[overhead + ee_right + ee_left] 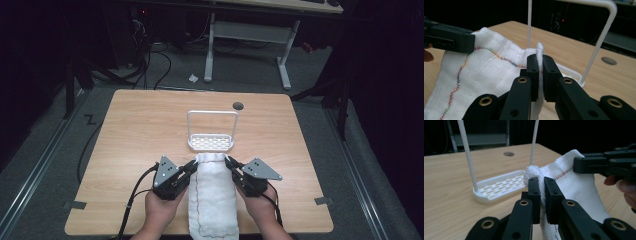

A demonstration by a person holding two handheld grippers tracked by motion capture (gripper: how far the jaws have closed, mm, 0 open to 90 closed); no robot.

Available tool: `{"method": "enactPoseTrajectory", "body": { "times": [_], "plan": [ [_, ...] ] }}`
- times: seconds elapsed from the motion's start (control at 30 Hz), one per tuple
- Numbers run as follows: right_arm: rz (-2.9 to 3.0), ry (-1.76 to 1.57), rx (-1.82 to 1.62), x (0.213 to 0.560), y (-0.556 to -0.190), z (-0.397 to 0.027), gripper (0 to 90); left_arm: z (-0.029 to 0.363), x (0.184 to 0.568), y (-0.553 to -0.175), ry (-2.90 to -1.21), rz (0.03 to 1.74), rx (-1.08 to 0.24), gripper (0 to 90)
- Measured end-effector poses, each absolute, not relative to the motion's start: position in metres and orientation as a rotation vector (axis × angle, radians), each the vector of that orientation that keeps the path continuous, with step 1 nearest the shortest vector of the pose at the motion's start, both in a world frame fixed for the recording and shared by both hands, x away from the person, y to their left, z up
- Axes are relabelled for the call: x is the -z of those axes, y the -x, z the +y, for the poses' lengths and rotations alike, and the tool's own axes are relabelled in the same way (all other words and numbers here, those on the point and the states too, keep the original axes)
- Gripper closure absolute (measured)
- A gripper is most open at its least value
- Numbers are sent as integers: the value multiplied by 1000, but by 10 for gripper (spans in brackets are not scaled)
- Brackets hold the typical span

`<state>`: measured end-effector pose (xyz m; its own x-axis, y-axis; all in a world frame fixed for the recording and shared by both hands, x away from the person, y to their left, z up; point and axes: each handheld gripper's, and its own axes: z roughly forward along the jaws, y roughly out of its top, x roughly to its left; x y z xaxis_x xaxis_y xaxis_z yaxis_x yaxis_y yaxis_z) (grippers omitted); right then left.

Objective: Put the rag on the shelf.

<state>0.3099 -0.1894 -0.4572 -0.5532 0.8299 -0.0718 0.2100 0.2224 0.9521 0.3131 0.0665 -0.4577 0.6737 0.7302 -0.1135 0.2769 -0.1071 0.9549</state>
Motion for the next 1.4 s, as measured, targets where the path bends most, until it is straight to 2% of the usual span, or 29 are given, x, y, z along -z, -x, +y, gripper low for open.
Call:
{"method": "enactPoseTrajectory", "body": {
  "times": [0.13, 0.53, 0.87, 1.17, 1.4],
  "plan": [
    [1854, -922, -1377, 442, -301, -192, 856, 63, 437, -302, -1634, 788, -513, 845],
    [1749, -825, -1461, 392, -297, -197, 856, 63, 398, -309, -1570, 732, -563, 846],
    [1679, -790, -1504, 360, -314, -201, 856, 65, 359, -325, -1512, 691, -642, 847],
    [1625, -784, -1522, 325, -330, -204, 856, 62, 324, -352, -1489, 665, -632, 848],
    [1584, -807, -1495, 314, -351, -205, 856, 53, 320, -376, -1472, 671, -665, 848]
  ]
}}
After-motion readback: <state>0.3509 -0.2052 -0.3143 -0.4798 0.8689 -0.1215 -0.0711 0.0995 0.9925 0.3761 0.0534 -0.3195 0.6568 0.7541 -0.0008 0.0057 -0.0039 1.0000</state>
